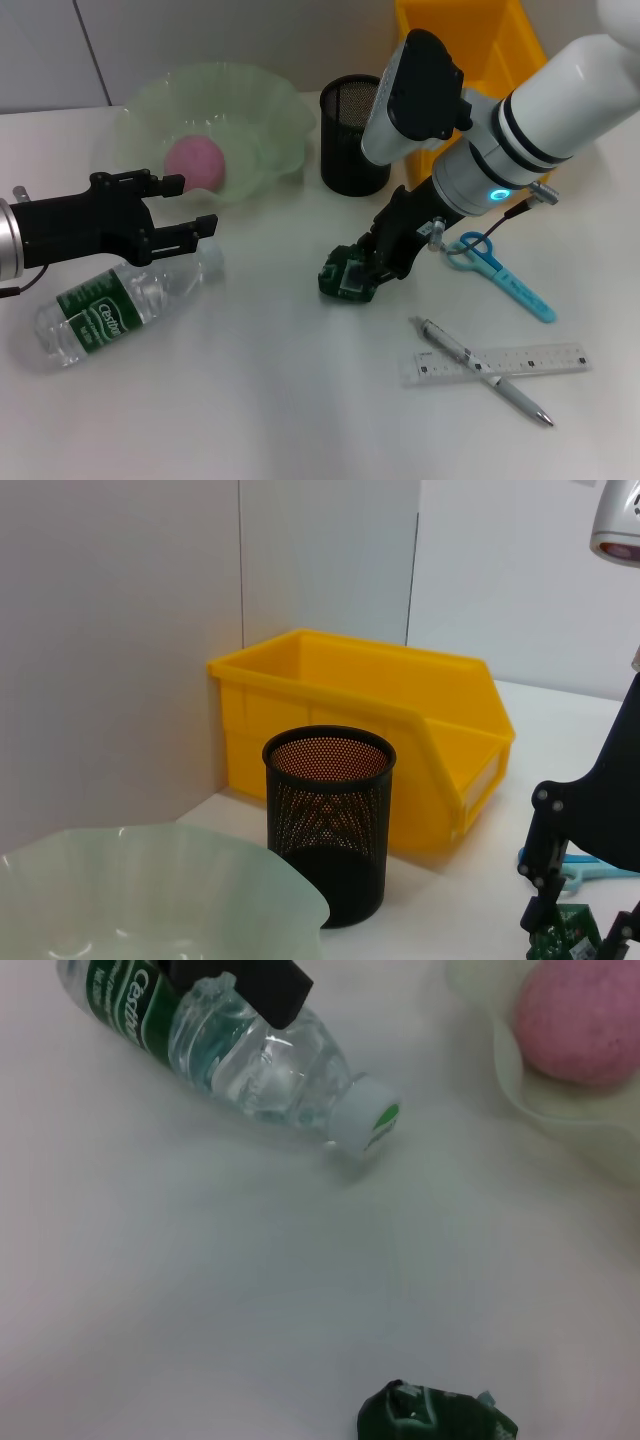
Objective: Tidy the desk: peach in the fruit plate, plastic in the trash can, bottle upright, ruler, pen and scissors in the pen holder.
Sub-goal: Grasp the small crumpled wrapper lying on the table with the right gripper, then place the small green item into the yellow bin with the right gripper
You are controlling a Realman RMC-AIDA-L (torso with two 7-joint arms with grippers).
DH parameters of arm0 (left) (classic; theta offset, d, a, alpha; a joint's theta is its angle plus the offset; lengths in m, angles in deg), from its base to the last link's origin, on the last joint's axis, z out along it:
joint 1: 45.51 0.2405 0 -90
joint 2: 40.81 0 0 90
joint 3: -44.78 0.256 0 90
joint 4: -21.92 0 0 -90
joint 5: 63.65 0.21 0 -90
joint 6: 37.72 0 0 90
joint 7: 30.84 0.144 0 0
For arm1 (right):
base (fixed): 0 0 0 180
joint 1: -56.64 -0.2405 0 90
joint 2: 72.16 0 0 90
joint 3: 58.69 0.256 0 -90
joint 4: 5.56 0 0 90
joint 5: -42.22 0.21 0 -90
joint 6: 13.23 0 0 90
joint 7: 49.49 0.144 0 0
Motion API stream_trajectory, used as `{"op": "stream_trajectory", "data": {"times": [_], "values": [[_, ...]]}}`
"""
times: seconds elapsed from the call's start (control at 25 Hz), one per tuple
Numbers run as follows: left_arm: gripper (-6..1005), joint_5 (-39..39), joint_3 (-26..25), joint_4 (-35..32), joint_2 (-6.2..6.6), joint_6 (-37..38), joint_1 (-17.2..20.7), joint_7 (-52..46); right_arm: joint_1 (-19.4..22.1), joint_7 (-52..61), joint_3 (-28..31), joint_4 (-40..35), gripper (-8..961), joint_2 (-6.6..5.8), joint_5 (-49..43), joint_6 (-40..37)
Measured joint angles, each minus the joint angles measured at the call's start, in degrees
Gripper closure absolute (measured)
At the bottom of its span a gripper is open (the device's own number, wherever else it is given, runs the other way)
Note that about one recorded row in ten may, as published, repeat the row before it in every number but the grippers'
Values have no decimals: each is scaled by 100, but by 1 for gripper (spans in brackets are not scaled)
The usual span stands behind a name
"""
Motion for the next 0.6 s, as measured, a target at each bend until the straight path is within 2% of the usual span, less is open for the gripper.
{"op": "stream_trajectory", "data": {"times": [0.44,0.6], "values": [[301,26,1,6,0,-69,-12,0,-59,168,-23,71,599,-5,0,28],[301,26,1,9,0,-69,-11,0,-63,213,-26,78,601,-5,0,72]]}}
